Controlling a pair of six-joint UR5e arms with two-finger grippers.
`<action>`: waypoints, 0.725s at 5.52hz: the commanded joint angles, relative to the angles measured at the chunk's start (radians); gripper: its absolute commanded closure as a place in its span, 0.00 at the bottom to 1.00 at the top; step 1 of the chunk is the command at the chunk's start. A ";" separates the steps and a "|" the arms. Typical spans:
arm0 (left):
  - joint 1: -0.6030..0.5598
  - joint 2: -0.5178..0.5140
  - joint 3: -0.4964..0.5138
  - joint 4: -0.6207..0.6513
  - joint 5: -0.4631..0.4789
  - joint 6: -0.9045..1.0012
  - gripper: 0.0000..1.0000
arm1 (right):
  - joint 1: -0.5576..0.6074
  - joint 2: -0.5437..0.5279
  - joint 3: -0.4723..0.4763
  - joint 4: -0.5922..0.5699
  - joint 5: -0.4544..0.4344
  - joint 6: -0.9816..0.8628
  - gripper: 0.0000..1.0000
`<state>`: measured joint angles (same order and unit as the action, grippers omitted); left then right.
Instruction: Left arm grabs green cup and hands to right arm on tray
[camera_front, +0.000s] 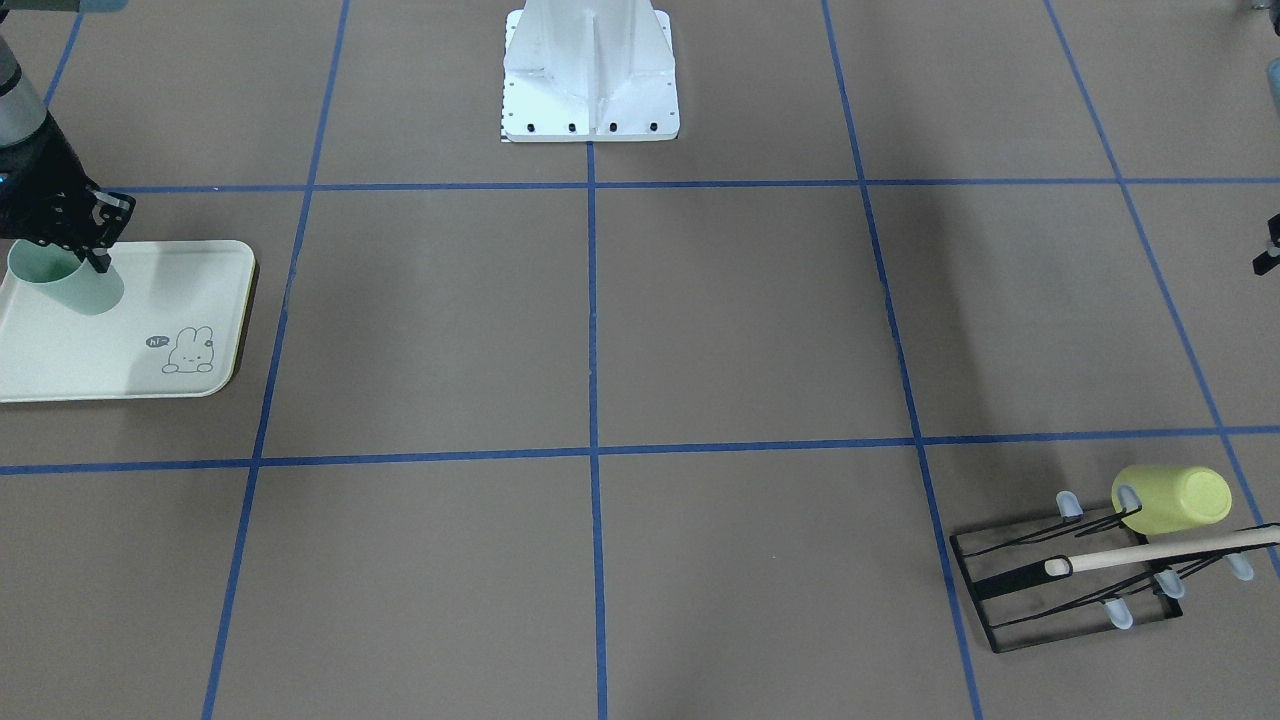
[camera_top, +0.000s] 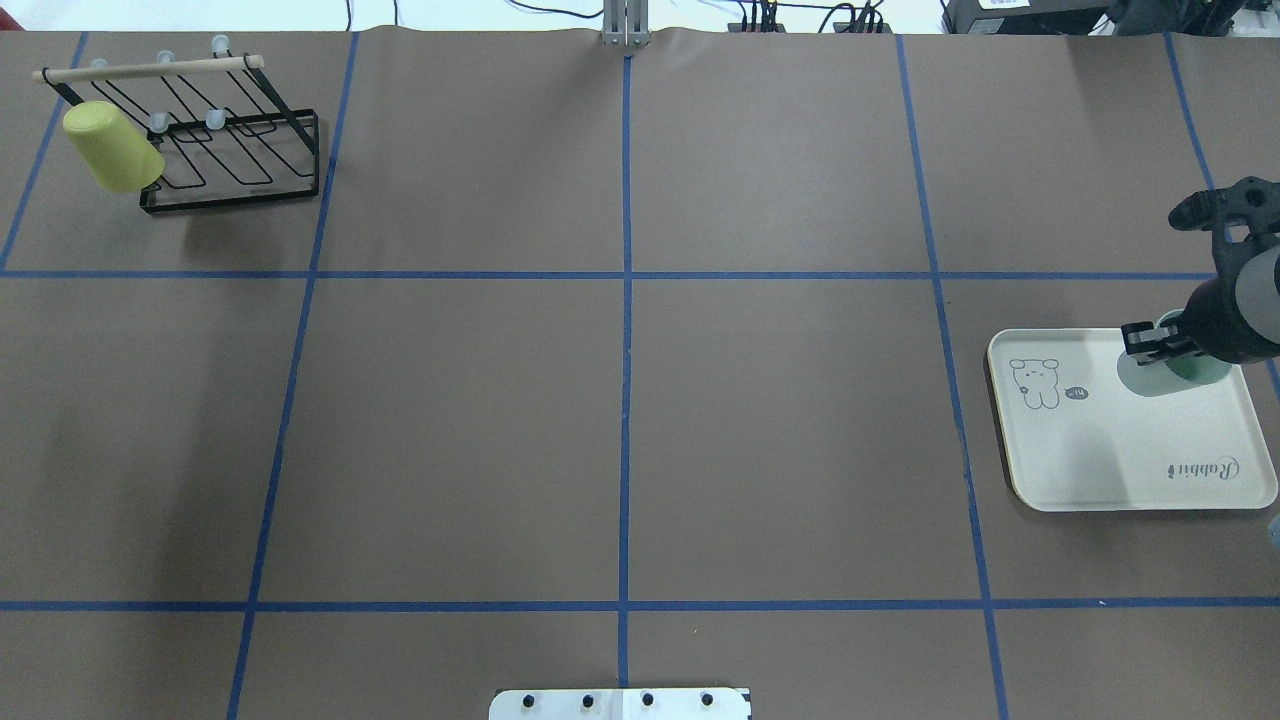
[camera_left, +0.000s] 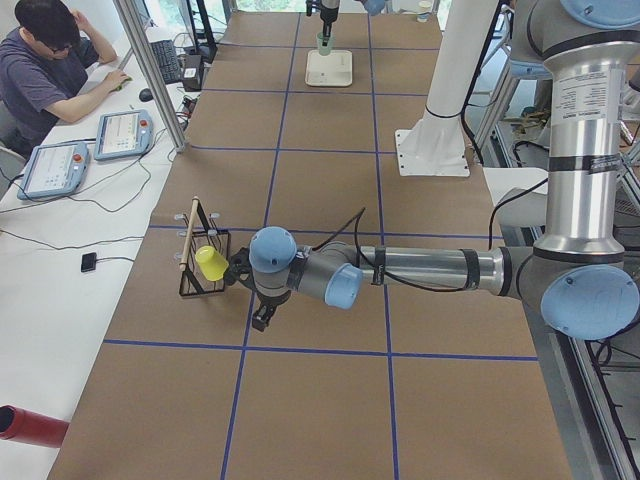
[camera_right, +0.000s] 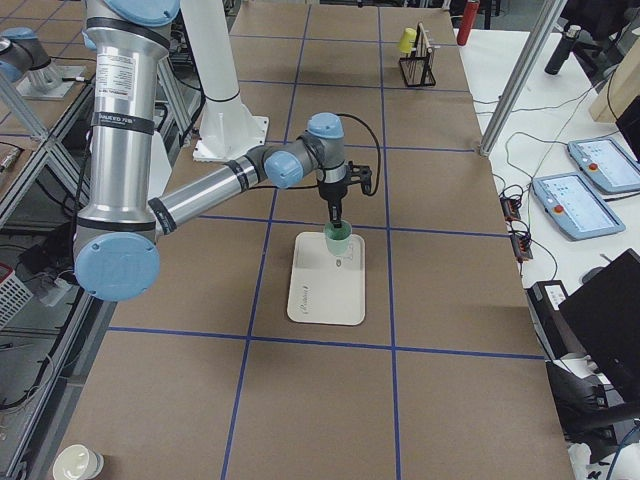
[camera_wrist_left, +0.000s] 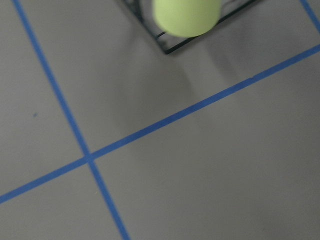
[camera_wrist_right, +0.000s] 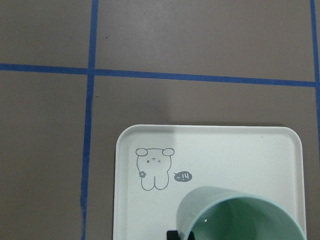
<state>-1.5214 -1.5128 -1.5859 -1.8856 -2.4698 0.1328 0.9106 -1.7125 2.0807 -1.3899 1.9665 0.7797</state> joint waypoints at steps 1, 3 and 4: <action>-0.046 0.012 0.041 0.005 -0.028 0.018 0.00 | -0.022 -0.051 -0.141 0.187 0.006 0.001 1.00; -0.048 0.014 0.040 0.005 -0.028 0.015 0.00 | -0.047 -0.042 -0.205 0.233 0.023 0.000 0.01; -0.048 0.014 0.040 0.003 -0.028 0.008 0.00 | -0.039 -0.042 -0.180 0.223 0.058 -0.003 0.00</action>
<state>-1.5689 -1.4987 -1.5463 -1.8811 -2.4972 0.1455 0.8683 -1.7555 1.8864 -1.1642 1.9988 0.7785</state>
